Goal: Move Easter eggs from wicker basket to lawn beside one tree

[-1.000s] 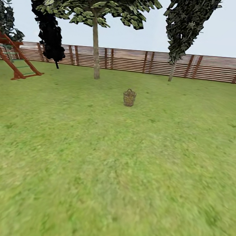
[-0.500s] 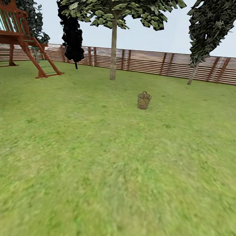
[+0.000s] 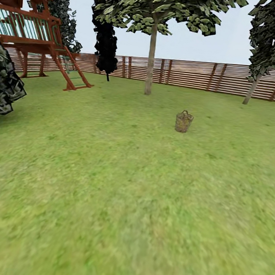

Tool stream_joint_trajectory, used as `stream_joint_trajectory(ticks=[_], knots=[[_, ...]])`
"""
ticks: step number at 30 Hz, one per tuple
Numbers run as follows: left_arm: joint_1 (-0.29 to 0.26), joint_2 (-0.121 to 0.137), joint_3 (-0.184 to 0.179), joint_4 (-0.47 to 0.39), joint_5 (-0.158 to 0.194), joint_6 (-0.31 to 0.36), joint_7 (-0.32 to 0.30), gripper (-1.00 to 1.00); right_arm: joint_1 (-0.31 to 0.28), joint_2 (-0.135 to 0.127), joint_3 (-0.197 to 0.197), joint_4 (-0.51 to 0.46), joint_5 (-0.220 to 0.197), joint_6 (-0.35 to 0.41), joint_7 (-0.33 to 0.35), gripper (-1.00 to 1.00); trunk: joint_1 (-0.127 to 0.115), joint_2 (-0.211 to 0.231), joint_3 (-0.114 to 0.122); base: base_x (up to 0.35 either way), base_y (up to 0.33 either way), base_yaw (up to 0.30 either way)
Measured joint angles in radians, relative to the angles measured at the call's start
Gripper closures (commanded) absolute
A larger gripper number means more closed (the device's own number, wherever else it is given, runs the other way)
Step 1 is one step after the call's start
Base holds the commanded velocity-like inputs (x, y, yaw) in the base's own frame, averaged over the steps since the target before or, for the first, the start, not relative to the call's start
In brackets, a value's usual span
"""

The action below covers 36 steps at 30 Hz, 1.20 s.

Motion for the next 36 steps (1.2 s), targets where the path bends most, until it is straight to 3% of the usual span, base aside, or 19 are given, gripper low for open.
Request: stream_joint_trajectory(ticks=[7,27,36], knots=[[0.0,0.0,0.0,0.0,0.0,0.0,0.0,-1.0,0.0,-0.002,0.001,0.0,0.002,0.0,0.001,-1.0,0.0,0.0,0.0,0.234,-0.235,-0.028],[0.0,0.002,0.003,-0.001,0.003,-0.001,0.0,-1.0,0.0,-0.003,0.001,0.0,0.002,0.0,0.006,-1.0,0.0,0.0,0.009,0.243,-0.23,-0.268],[0.0,0.005,0.003,-0.001,0.003,-0.001,-0.001,-1.0,0.0,-0.003,0.001,0.0,0.002,0.0,0.006,-1.0,0.0,0.0,0.014,0.316,-0.061,-0.273]])
